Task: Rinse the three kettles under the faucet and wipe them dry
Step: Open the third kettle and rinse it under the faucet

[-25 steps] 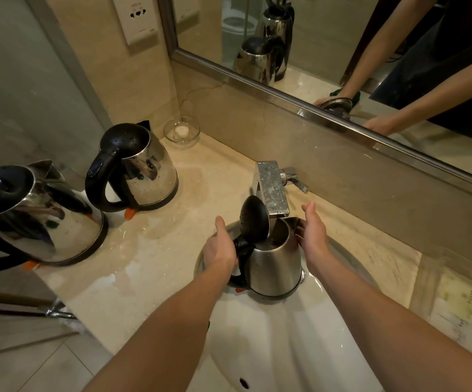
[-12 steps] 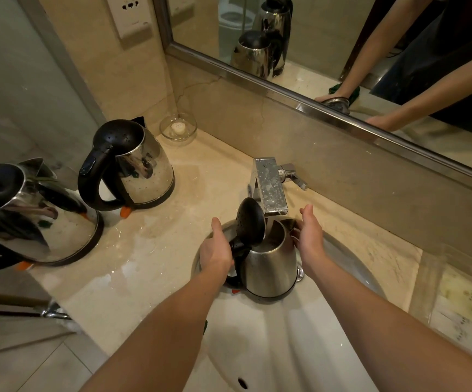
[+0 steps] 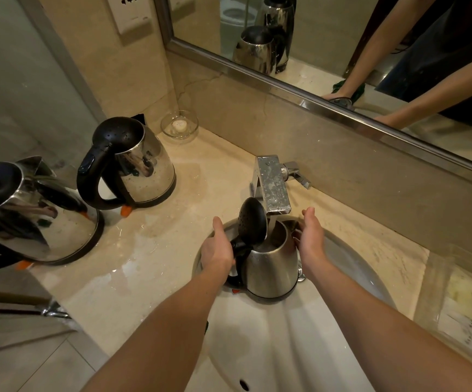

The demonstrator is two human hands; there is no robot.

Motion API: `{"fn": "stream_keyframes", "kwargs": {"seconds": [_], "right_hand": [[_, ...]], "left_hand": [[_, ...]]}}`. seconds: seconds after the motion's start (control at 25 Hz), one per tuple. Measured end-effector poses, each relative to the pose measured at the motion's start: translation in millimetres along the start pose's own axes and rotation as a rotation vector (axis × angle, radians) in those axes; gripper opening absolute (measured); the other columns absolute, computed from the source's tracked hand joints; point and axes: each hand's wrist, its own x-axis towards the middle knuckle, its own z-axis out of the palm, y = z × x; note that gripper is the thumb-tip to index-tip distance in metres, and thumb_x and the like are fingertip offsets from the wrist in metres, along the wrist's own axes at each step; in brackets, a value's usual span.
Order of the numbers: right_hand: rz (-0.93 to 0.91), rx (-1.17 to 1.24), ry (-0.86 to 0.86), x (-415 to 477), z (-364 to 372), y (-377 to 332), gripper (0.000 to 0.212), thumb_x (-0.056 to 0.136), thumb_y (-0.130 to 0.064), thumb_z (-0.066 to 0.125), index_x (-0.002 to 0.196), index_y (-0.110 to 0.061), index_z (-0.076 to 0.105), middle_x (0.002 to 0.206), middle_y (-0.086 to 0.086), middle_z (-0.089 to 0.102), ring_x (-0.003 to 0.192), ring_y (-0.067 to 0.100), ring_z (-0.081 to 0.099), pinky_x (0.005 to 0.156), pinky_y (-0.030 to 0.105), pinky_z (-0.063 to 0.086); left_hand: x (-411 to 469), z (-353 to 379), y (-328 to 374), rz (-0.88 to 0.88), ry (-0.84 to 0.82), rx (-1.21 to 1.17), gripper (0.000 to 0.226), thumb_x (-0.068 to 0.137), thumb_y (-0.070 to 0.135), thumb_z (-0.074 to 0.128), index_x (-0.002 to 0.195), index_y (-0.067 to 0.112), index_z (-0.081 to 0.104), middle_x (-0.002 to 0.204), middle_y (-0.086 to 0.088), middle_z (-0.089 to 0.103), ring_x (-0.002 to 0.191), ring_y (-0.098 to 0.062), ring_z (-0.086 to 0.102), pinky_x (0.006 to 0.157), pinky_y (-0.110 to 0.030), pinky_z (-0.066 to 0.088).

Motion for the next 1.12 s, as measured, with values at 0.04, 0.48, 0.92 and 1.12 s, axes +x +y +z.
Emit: {"fn": "stream_keyframes", "kwargs": {"seconds": [0.04, 0.48, 0.92, 1.12], "right_hand": [[-0.003, 0.002, -0.004, 0, 0, -1, 0.097, 0.067, -0.085, 0.031, 0.144, -0.028, 0.044, 0.142, 0.001, 0.053, 0.131, 0.022, 0.048, 0.113, 0.048, 0.034], [-0.079, -0.057, 0.100, -4, 7, 2, 0.056, 0.104, -0.049, 0.025, 0.146, -0.016, 0.043, 0.150, 0.004, 0.043, 0.139, 0.022, 0.037, 0.116, 0.039, 0.026], [-0.160, -0.071, 0.292, -16, 22, 8, 0.054, 0.104, -0.047, 0.028, 0.130, -0.010, 0.057, 0.128, 0.011, 0.060, 0.121, 0.028, 0.053, 0.103, 0.042, 0.041], [-0.169, -0.084, 0.309, -16, 24, 9, 0.055, 0.103, -0.048, 0.026, 0.128, -0.011, 0.059, 0.123, 0.010, 0.062, 0.118, 0.027, 0.055, 0.103, 0.044, 0.043]], "left_hand": [[0, 0, 0, -0.004, 0.004, 0.008, 0.080, 0.094, 0.070, 0.009, 0.095, 0.009, 0.061, 0.066, -0.007, 0.053, 0.067, -0.021, 0.054, 0.070, -0.035, 0.041], [3, 4, 4, 0.033, 0.070, 0.027, 0.088, 0.090, 0.073, 0.005, 0.103, 0.010, 0.065, 0.080, -0.011, 0.060, 0.079, -0.026, 0.061, 0.094, -0.047, 0.051], [2, 5, 4, 0.111, 0.130, 0.104, 0.065, 0.100, 0.060, 0.009, 0.075, 0.017, 0.051, 0.070, -0.007, 0.056, 0.070, -0.021, 0.058, 0.072, -0.032, 0.041], [6, 7, 1, 0.076, 0.151, 0.075, 0.072, 0.097, 0.064, 0.010, 0.076, 0.014, 0.057, 0.075, -0.009, 0.060, 0.073, -0.023, 0.061, 0.073, -0.034, 0.043]]}}
